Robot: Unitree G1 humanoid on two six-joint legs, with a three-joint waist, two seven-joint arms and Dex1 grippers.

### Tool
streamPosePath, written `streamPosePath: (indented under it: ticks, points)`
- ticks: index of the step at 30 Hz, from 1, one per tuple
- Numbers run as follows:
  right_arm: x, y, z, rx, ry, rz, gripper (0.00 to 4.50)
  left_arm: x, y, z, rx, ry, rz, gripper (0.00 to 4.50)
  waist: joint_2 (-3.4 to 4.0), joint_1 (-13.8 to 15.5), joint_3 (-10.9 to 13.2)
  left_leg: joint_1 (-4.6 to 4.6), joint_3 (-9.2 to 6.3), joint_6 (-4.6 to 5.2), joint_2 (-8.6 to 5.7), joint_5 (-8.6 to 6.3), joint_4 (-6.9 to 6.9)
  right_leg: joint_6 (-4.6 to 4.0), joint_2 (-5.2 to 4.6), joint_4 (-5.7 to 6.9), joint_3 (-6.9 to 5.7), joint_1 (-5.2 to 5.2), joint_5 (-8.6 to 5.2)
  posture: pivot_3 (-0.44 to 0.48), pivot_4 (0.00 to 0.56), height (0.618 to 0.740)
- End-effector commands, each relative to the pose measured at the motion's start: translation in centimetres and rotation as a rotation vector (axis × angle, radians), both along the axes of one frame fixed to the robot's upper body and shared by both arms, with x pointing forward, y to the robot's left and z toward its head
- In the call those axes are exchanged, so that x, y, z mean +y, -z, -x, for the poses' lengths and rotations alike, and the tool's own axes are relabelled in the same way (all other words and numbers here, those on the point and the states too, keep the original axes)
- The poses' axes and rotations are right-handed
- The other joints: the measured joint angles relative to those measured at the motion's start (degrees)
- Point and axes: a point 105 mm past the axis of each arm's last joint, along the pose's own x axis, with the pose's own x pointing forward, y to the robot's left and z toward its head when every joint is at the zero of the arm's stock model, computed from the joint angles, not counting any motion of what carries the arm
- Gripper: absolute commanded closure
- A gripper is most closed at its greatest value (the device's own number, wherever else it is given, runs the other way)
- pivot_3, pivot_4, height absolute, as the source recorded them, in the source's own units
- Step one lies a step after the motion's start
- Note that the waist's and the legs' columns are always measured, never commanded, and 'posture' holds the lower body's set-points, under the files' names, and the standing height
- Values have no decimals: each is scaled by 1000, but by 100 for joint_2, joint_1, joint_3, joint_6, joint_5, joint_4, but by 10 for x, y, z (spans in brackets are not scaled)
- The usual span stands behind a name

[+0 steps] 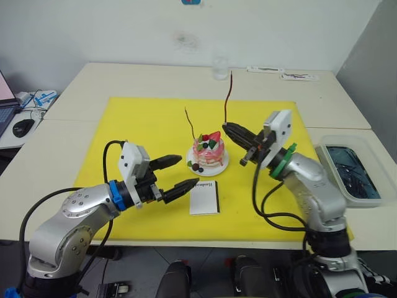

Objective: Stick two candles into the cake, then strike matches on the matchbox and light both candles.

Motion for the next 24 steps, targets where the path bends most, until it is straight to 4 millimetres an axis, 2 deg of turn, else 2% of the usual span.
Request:
streamPosePath:
  ticks: [1,5,14,24]
  points:
    - [7,-8,-5,-98,29,-18,4479,-1,-10,3,-14,26,6,0,0,-4,0,1,0,0,0,0,0,-1,0,2,0,0,0,0,150,740]
    - [10,6,-11,-103,50,-20,4479,-1,-13,3,-20,41,-10,0,1,-6,1,1,-3,0,1,0,-4,-5,1,6,-3,-2,-1,0,150,740]
    - [11,22,-17,-84,82,-24,4479,-3,-16,2,-27,54,-26,0,2,-5,1,2,-5,0,0,0,-3,-6,1,6,-4,-2,-1,0,150,740]
    - [8,30,-12,-68,87,-21,4479,-1,-15,2,-27,59,-47,0,3,-7,2,1,-6,0,0,0,-4,-10,1,6,-4,-2,-4,0,150,740]
